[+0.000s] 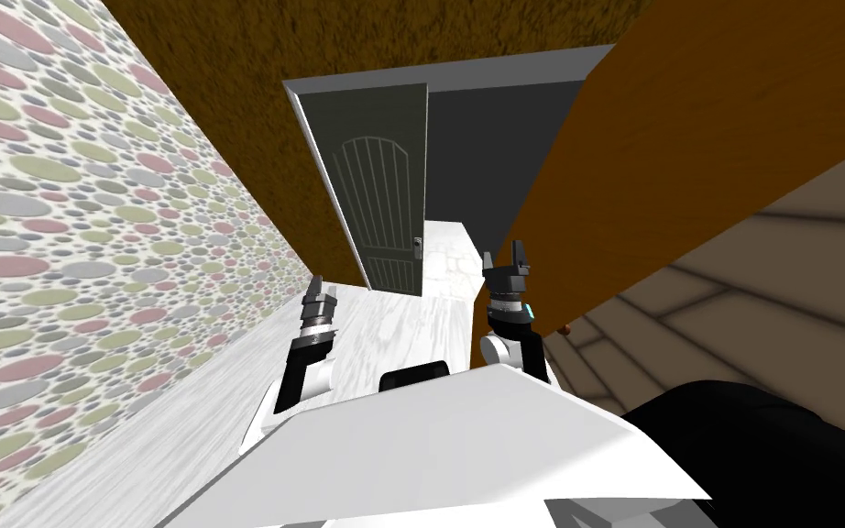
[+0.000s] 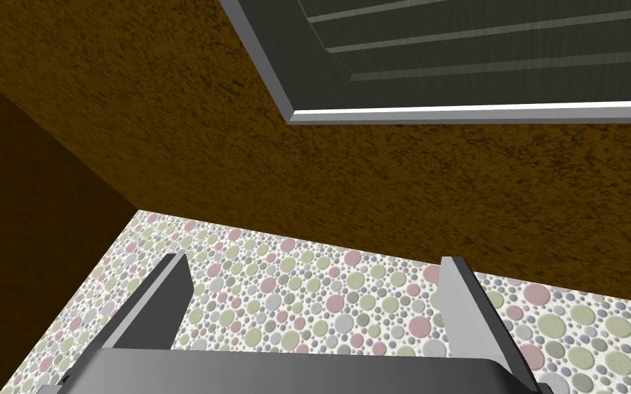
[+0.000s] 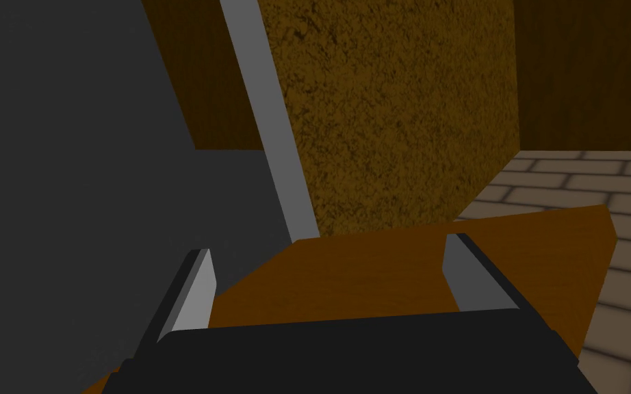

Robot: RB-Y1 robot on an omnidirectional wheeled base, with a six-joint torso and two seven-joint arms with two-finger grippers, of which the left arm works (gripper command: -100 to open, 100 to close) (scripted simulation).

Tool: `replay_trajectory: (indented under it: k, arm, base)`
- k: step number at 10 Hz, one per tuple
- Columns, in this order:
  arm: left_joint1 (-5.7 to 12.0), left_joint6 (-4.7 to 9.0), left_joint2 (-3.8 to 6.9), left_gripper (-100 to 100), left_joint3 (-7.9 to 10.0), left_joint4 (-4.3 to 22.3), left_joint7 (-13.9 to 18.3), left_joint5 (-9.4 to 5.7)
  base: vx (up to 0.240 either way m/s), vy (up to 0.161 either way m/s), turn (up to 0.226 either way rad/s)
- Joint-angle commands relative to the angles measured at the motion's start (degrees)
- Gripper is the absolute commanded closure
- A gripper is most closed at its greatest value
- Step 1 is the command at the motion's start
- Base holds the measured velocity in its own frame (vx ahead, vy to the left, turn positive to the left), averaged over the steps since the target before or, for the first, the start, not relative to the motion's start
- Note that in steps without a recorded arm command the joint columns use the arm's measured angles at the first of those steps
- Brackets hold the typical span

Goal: Pull the door open

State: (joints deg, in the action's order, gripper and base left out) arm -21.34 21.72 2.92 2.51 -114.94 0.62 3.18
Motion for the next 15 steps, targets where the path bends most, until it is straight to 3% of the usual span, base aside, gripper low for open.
replay_trajectory:
  k: [1, 8, 15]
  arm:
    - [1.19, 0.08, 0.31, -100, 0.17, 2.35, -0.07, -0.09]
    - [5.93, -0.77, 1.1, -100, 0.51, 10.56, -0.42, -0.34]
    - [10.89, -1.66, 1.1, -100, 0.85, 19.16, -0.78, -0.6]
  base:
    - [0.093, 0.009, -0.09]
    - [0.098, 0.01, -0.088]
    - [0.1, 0.012, -0.091]
